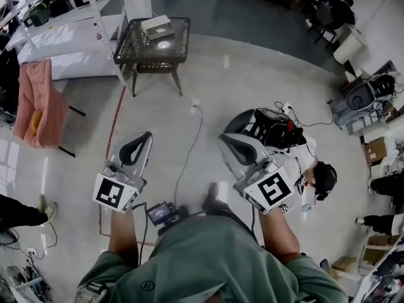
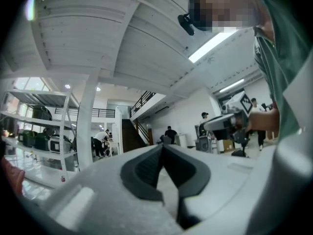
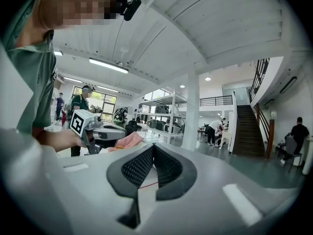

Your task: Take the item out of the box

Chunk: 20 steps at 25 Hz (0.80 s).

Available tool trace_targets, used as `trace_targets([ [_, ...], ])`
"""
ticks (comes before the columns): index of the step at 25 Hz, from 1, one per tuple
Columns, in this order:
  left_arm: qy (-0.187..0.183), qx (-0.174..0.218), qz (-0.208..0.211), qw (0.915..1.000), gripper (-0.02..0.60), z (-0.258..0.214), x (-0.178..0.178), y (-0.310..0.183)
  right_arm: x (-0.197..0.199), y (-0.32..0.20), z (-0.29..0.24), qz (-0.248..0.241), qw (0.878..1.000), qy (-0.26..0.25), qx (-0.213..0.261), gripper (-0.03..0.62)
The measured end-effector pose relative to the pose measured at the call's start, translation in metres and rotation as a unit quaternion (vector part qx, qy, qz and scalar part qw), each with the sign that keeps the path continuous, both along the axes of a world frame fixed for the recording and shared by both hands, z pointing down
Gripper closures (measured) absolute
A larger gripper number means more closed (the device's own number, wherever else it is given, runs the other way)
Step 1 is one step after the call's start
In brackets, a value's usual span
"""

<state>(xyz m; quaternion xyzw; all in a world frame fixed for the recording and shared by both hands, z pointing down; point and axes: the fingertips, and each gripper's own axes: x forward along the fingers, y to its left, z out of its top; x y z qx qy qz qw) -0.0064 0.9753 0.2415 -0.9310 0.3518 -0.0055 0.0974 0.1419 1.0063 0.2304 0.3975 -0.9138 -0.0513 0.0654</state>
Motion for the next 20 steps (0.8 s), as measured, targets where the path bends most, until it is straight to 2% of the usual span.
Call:
trace_targets([
  [4, -0.013, 0.006, 0.004, 0.9999, 0.578, -0.004, 0.026, -0.030, 0.007, -0.037, 0.007, -0.014, 1.000, -0.008, -0.002, 0.588],
  [8, -0.028, 0.001, -0.018, 0.9994, 0.578, -0.008, 0.046, -0.075, 0.022, -0.089, 0.014, -0.032, 0.999, -0.019, -0.007, 0.588],
  [15, -0.058, 0.010, -0.077, 0.9953, 0.578, -0.012, 0.094, -0.136, 0.088, -0.167, 0.013, -0.068, 0.997, -0.045, 0.003, 0.588],
  [20, -0.065, 0.009, -0.096, 0.9933, 0.578, -0.017, 0.128, -0.169, 0.119, -0.211, 0.009, -0.093, 0.994, -0.050, 0.016, 0.588],
])
